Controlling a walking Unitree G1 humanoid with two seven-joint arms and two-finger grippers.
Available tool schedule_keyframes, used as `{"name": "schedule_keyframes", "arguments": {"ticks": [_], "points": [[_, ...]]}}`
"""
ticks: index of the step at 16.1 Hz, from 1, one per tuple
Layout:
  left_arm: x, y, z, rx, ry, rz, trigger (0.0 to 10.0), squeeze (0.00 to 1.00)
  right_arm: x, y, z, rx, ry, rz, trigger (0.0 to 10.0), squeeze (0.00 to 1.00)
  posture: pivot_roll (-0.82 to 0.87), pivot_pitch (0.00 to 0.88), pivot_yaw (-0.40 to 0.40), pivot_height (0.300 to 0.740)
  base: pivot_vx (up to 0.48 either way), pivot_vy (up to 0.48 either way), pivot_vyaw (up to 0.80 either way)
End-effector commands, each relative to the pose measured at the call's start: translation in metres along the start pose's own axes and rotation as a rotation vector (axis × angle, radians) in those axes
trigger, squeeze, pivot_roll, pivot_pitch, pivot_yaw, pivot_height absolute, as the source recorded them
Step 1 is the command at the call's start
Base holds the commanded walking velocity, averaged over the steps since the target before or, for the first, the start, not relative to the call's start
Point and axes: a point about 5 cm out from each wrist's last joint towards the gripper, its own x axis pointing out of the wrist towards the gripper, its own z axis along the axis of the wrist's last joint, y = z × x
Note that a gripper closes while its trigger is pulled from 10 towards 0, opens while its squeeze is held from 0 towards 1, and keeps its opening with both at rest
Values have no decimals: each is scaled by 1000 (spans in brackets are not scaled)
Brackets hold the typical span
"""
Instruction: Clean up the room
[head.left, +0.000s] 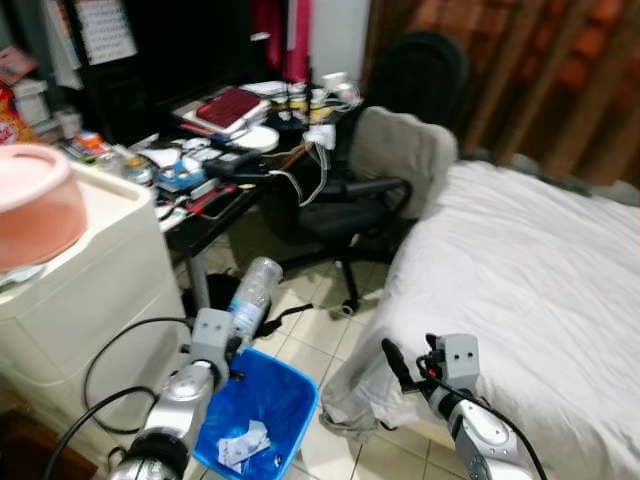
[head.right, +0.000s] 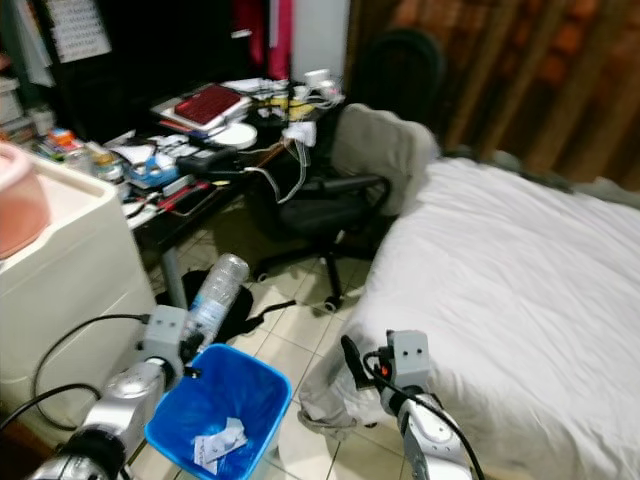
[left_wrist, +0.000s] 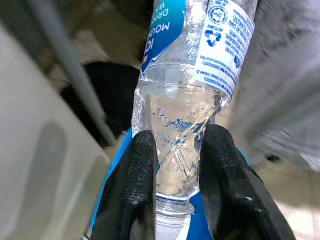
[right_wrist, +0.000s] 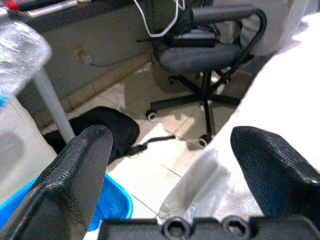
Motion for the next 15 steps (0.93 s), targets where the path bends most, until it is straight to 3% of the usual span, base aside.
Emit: {"name": "schedule_keyframes", "arguments": {"ticks": [1, 2, 3, 8, 9, 10, 11, 12, 13, 14, 15], "points": [[4, -5, 9, -4, -1, -28, 10000, 435, -1, -1, 2, -2, -2, 1, 10000, 0, 59, 64, -64, 740, 0, 0, 0], [5, -6, 7, -13, 20, -35, 10000, 937, -2, -1, 2, 0, -1, 0, 10000, 0, 55, 63, -61, 740, 0, 0, 0], [5, -7, -2, -27, 88, -30, 10000, 1000, -3, -1, 1, 3, 2, -2, 10000, 0, 47, 60, -54, 740, 0, 0, 0], [-4, -17, -43, -44, 273, -30, 10000, 1000, -5, -2, -2, 10, 13, -2, 10000, 0, 50, 50, -40, 740, 0, 0, 0], [-9, -23, -51, -56, 253, -50, 10000, 0, -5, -3, -2, 13, 14, -4, 10000, 0, 62, 46, -43, 740, 0, 0, 0], [-13, -27, -47, -69, 151, -65, 10000, 0, -4, -4, -2, 15, 16, -6, 10000, 0, 71, 41, -48, 740, 0, 0, 0], [-14, -28, -43, -71, 108, -70, 10000, 0, -4, -4, -2, 15, 16, -6, 10000, 0, 74, 40, -49, 740, 0, 0, 0], [-19, -32, -25, -58, -45, -94, 10000, 0, -3, -5, 0, 12, 12, -12, 10000, 0, 86, 35, -56, 740, 0, 0, 0], [-34, -31, 6, 59, -287, -86, 10000, 0, -2, -10, 7, -10, -27, -41, 10000, 0, 103, 23, -68, 740, 0, 0, 0], [-51, -26, 30, 27, -449, -61, 10000, 0, -4, -17, 19, -68, -91, -101, 10000, 0, 108, 15, -71, 740, 0, 0, 0], [-66, -22, 40, -1, -520, -36, 10000, 0, -9, -23, 26, -102, -131, -142, 10000, 0, 110, 4, -74, 740, 0, 0, -788]]}}
